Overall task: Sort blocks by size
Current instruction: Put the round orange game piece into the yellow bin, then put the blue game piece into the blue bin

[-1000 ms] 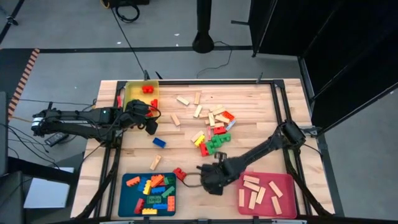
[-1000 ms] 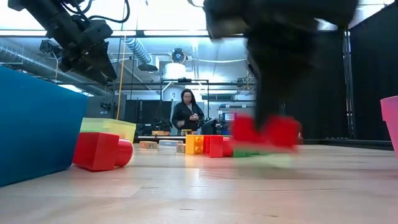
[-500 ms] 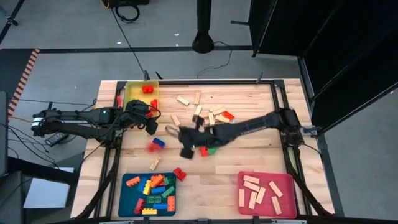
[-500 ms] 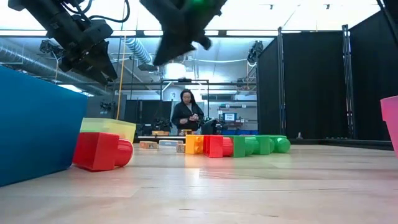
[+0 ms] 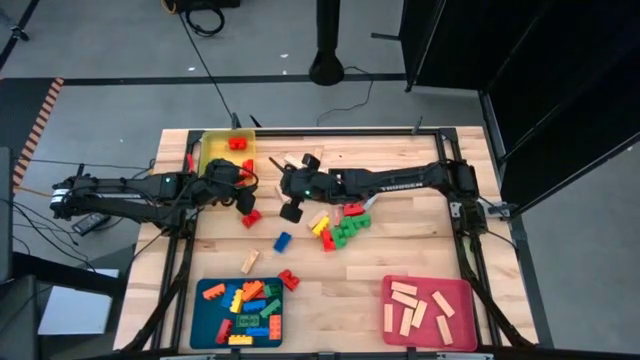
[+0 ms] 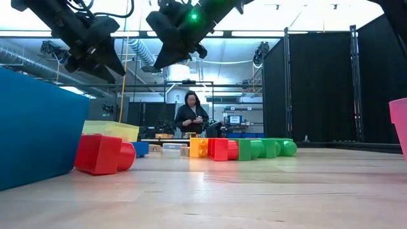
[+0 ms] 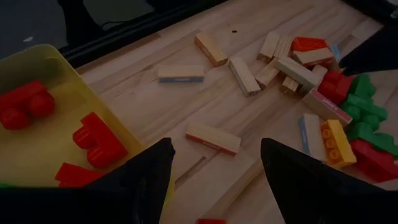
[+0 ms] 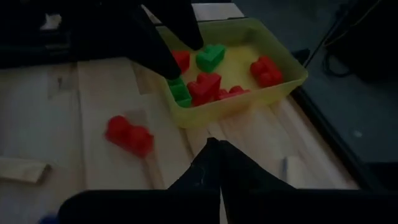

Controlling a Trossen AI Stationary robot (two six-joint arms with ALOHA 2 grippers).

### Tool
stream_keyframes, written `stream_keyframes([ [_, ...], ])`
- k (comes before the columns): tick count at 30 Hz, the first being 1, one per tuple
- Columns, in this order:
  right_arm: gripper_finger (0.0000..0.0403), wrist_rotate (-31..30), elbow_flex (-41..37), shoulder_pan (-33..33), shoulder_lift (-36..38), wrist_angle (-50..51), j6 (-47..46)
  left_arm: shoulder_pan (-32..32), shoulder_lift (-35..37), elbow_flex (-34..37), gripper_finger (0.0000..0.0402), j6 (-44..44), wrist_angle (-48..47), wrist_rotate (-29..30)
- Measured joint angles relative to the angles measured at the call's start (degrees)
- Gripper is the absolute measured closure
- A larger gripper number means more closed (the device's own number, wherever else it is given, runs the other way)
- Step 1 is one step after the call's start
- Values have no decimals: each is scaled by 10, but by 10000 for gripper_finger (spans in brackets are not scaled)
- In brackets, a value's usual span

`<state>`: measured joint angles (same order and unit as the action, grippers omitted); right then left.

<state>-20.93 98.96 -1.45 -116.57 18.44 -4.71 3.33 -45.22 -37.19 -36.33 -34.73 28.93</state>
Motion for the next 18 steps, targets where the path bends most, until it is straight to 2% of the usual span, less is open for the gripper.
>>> stream_keyframes([
  [2,394,-6,0,-6,0,1,16,0,2,0,149,1,7,0],
  [4,386,12,0,-20,0,2,18,0,5,0,149,2,14,-2],
  [9,319,202,0,-49,0,-1,17,0,18,0,149,34,22,-50],
  [13,244,317,-1,-34,-4,12,104,0,26,0,149,45,19,-60],
  [18,161,318,-13,4,-29,8,256,0,25,0,149,48,18,-56],
])
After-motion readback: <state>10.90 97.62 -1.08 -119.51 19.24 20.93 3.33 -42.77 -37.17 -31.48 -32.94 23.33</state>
